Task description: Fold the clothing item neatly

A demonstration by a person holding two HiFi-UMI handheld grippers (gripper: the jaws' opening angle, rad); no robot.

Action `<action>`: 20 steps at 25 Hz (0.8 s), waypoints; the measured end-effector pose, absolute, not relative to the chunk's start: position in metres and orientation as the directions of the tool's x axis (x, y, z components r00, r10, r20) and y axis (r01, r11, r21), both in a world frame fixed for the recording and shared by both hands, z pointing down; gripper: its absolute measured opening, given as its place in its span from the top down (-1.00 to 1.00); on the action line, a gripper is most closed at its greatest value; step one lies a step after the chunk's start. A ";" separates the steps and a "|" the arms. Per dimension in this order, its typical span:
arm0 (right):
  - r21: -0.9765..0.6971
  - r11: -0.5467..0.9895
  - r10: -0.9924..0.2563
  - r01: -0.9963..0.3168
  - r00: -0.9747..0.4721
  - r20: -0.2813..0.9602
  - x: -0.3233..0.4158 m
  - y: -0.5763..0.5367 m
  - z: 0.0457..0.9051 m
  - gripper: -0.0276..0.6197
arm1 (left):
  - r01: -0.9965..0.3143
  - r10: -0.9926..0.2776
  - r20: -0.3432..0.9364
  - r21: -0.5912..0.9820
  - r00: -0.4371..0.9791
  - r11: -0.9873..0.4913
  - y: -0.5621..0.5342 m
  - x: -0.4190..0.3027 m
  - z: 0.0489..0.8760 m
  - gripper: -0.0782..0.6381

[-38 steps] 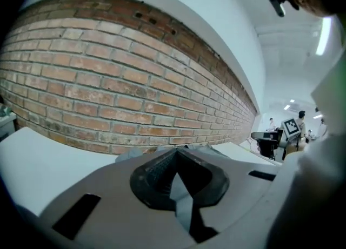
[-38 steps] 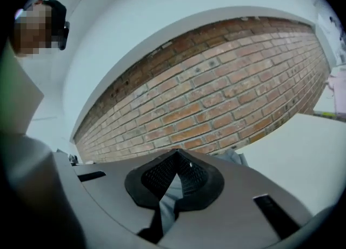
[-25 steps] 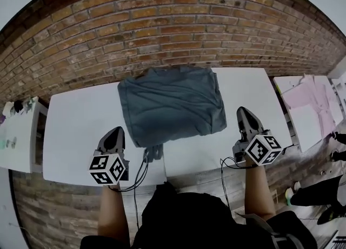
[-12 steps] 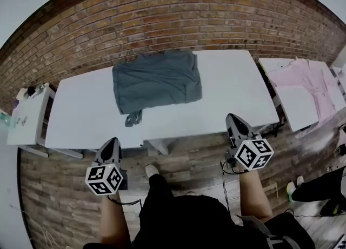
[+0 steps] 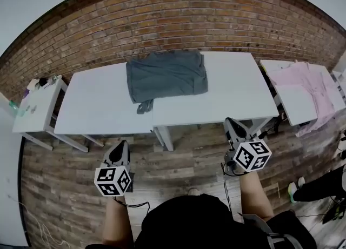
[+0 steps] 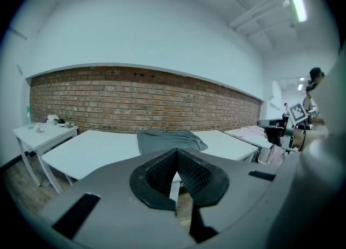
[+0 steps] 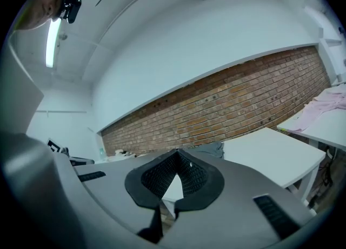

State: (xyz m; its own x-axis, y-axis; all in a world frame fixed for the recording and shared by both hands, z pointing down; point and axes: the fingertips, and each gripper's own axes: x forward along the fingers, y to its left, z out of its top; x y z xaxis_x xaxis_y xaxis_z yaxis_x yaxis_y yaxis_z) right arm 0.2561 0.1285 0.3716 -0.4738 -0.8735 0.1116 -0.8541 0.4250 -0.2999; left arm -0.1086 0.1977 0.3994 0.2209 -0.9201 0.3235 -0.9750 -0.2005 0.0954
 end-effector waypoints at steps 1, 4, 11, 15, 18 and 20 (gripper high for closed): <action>-0.297 0.428 -0.873 -0.854 -0.476 0.110 0.247 0.138 0.370 0.91 | -0.975 -0.920 0.322 0.084 0.224 -0.208 0.209 -0.113 0.399 0.79; -0.291 0.430 -0.874 -0.855 -0.474 0.102 0.214 0.173 0.364 0.91 | -0.972 -0.920 0.313 0.062 0.235 -0.227 0.243 -0.136 0.400 0.79; -0.265 0.384 -0.896 -0.884 -0.426 0.124 0.138 0.287 0.359 0.91 | -0.951 -0.909 0.286 0.150 0.304 -0.270 0.338 -0.203 0.423 0.79; -0.232 0.367 -0.902 -0.901 -0.406 0.148 0.117 0.340 0.354 0.91 | -0.939 -0.903 0.287 0.219 0.321 -0.265 0.377 -0.226 0.434 0.79; -0.223 0.352 -0.910 -0.909 -0.388 0.146 0.118 0.365 0.351 0.91 | -0.934 -0.899 0.285 0.234 0.332 -0.271 0.401 -0.224 0.441 0.79; -0.252 0.339 -0.916 -0.906 -0.380 0.132 0.122 0.374 0.350 0.91 | -0.936 -0.898 0.286 0.207 0.335 -0.283 0.411 -0.220 0.439 0.79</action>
